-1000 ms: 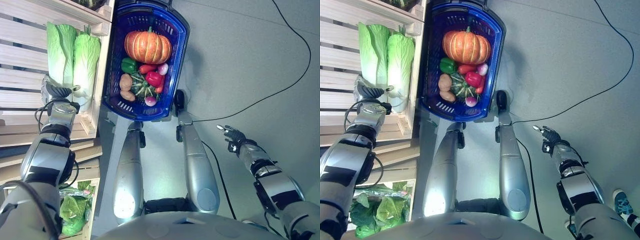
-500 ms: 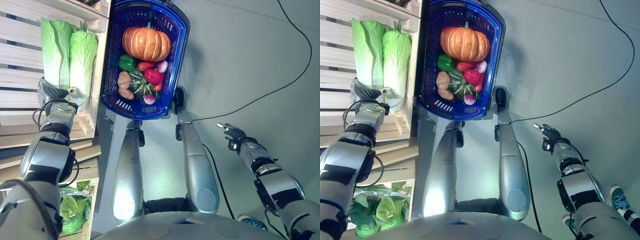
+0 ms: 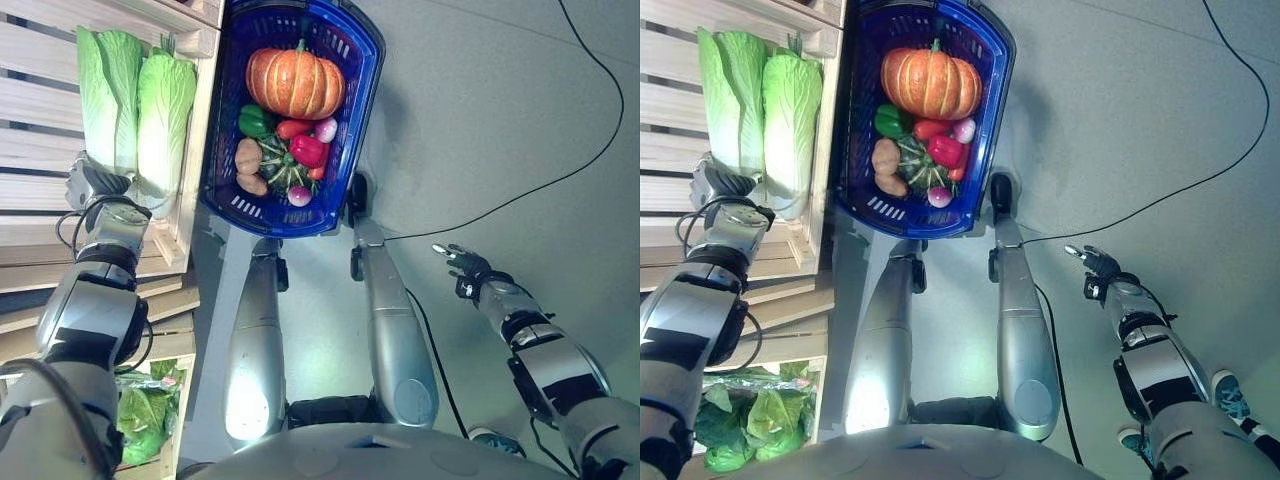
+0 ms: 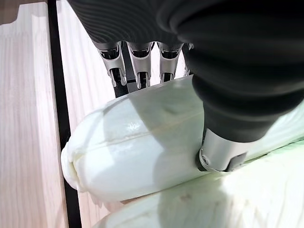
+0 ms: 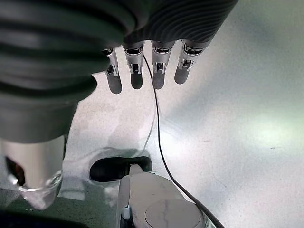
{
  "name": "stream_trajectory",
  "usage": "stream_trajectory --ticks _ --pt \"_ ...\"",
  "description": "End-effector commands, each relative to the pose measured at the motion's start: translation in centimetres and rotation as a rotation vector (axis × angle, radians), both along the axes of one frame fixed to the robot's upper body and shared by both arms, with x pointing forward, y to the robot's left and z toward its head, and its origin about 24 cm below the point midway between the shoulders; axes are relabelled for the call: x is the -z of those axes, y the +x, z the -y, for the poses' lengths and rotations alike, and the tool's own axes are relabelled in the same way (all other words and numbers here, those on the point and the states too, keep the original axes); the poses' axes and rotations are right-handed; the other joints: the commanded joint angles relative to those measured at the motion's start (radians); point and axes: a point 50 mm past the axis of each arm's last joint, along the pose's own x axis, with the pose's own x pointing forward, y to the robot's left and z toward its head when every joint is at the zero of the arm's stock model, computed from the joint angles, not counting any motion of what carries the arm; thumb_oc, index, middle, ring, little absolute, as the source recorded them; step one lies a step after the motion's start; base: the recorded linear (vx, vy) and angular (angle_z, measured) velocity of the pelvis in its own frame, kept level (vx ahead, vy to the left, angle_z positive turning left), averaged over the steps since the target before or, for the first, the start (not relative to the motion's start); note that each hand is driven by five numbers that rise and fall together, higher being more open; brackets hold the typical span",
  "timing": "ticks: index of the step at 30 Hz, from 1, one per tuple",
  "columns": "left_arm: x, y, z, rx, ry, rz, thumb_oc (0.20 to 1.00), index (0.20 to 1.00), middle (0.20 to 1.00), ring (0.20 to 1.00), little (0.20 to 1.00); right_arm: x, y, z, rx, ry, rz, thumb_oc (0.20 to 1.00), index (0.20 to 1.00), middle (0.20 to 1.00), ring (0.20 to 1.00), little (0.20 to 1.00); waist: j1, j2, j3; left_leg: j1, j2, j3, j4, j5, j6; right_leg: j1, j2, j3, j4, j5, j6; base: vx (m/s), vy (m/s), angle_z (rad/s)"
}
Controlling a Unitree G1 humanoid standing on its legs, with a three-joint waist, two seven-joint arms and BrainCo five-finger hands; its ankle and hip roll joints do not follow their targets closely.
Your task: Pick up fruits and vegetables into the basket
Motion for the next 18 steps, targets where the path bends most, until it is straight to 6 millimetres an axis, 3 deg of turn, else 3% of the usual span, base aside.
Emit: stream_trajectory --ticks 1,12,18 --pt "2.22 -1.47 -0.89 -0.022 -0.043 -0.084 0.200 0.200 0.200 0.200 0.200 1.23 -2.35 1.85 0.040 -0.035 -0.064 1.000 1.000 1.000 1.000 1.000 0.010 -0.003 -0.035 -0.012 -0.035 0.009 -0.096 0.072 0.016 0.041 0.055 -0.074 0.056 -0.127 -0.014 0.00 0.000 0.00" --pt "2.75 -1.32 -0.29 -0.006 -0.147 -0.010 0.200 0.200 0.200 0.200 0.200 1.21 -2.18 1.60 0.040 -0.031 -0.059 1.000 1.000 1.000 1.000 1.000 0.012 0.003 -0.035 -0.004 -0.037 0.008 -0.106 0.077 0.015 0.045 0.054 -0.077 0.054 -0.127 -0.014 0.00 0.000 0.00" --pt "2.32 -1.09 -0.05 -0.008 -0.305 0.188 0.200 0.200 0.200 0.200 0.200 1.23 -2.20 1.60 0.052 -0.019 -0.044 1.000 1.000 1.000 1.000 1.000 0.014 0.008 -0.035 0.017 -0.041 0.005 -0.117 0.076 0.018 0.063 0.055 -0.077 0.052 -0.132 -0.013 0.00 -0.006 0.00"
